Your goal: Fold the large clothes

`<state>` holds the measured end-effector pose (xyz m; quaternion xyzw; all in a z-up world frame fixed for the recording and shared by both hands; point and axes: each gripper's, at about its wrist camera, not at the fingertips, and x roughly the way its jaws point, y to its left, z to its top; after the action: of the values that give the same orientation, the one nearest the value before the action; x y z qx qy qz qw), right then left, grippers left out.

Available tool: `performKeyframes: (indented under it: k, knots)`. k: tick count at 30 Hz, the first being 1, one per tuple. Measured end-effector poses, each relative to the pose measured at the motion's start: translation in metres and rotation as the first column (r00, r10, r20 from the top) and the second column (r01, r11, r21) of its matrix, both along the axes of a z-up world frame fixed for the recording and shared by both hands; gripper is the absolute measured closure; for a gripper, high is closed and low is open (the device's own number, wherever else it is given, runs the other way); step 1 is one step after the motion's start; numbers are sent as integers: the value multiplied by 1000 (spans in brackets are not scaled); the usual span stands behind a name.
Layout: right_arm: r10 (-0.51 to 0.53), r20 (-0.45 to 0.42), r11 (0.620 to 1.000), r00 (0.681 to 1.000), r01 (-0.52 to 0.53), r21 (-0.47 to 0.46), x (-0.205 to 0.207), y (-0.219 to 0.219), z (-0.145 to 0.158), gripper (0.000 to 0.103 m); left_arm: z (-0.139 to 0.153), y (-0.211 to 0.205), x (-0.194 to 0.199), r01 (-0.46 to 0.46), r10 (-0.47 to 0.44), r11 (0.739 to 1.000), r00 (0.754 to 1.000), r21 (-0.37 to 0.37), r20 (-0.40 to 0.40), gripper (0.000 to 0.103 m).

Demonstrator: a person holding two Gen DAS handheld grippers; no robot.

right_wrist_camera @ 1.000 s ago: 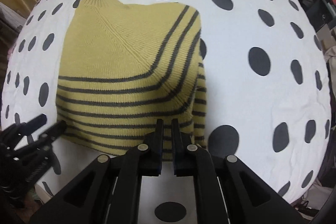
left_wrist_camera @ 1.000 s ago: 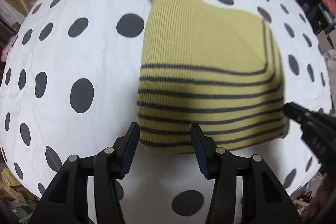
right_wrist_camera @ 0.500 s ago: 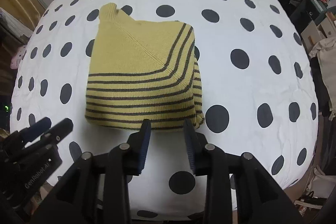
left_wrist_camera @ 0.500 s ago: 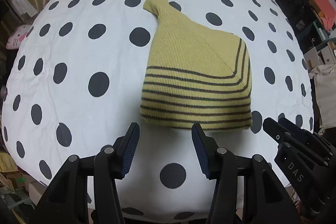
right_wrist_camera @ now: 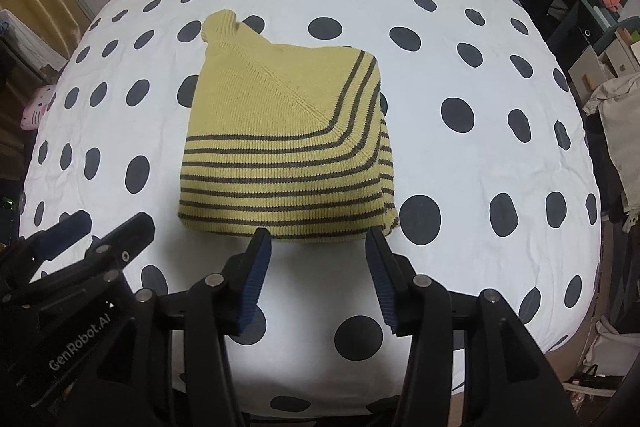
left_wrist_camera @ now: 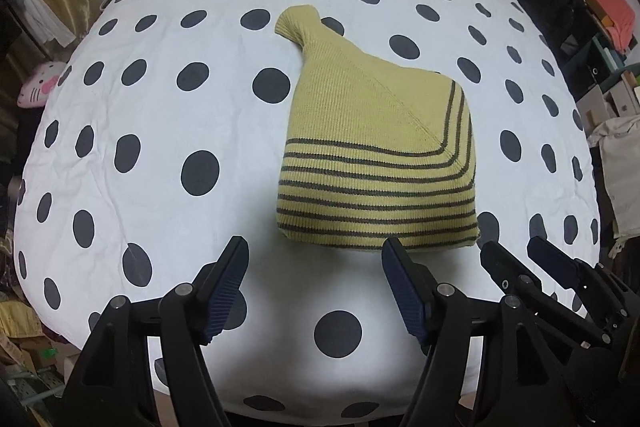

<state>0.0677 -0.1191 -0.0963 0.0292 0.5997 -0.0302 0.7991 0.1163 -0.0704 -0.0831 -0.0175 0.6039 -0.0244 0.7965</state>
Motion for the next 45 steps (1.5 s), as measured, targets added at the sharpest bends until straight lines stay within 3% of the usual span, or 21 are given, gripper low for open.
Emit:
performKeyframes:
  k: [8,24,45]
  knots:
    - [3,4,998,1000,-3,-66,-3,11,3,51,0,4,-3,5,-5,999,1000,43,-2,33]
    - [12,-17,997,1000,-13,-75,-20,15,5,46,-2,16,-15,-21,22,1000,999,23,-31,33]
    - [-3,-19,997,1000,1,-73,-24,10,5,43,2,16,-17,12,-11,999,1000,44,-25,33]
